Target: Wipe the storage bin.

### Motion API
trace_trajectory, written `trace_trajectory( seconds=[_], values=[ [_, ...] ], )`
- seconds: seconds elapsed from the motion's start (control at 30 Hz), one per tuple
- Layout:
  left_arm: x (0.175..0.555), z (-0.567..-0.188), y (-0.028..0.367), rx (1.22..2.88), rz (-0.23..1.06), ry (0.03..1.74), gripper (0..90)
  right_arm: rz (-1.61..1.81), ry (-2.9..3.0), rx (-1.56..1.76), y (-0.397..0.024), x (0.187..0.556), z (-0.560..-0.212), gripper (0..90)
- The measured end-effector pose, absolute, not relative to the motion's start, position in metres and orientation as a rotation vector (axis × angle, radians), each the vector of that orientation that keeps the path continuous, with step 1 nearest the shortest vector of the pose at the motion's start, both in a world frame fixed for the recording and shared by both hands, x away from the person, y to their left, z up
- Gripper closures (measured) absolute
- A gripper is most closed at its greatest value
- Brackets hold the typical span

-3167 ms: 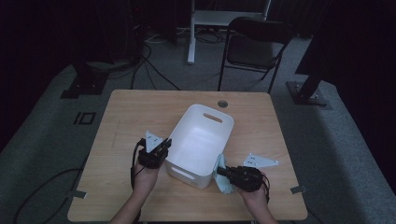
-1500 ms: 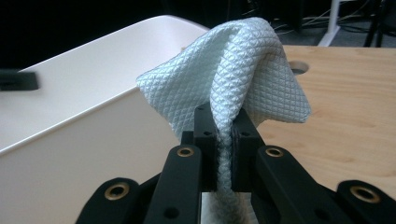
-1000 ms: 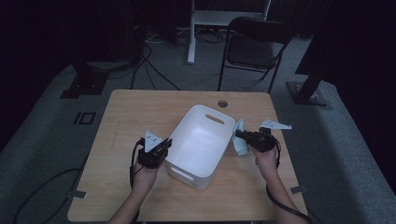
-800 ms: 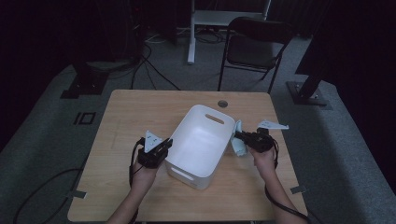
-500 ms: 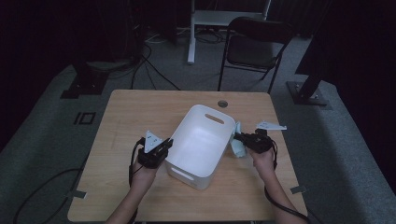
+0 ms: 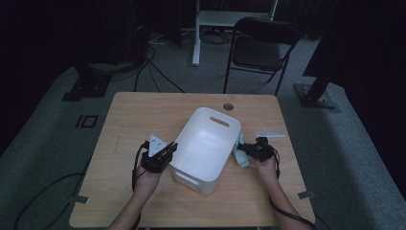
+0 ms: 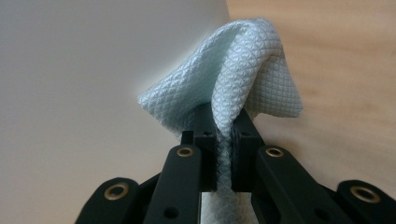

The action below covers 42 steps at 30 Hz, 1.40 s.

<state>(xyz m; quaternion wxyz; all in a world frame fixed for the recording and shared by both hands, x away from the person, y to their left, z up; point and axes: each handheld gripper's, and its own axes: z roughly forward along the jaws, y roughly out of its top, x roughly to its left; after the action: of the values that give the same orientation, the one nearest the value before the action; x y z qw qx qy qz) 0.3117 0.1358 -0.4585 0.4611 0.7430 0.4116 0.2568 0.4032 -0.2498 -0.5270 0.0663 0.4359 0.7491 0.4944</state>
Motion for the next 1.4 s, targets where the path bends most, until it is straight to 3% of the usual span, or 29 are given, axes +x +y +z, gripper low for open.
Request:
trace_trajectory(
  seconds=[0.33, 0.8, 1.4],
  values=[
    [0.312, -0.459, 0.136, 1.823, 0.626, 1.017, 86.6, 1.479, 2.289, 1.333, -0.249, 0.402, -0.533, 84.1],
    [0.312, -0.458, 0.135, 1.824, 0.631, 1.026, 86.6, 1.765, 2.180, 1.045, -0.252, 0.373, -0.476, 83.8],
    [0.312, -0.458, 0.135, 1.826, 0.629, 1.016, 86.6, 1.667, 2.231, 1.117, -0.250, 0.378, -0.497, 83.8]
  ],
)
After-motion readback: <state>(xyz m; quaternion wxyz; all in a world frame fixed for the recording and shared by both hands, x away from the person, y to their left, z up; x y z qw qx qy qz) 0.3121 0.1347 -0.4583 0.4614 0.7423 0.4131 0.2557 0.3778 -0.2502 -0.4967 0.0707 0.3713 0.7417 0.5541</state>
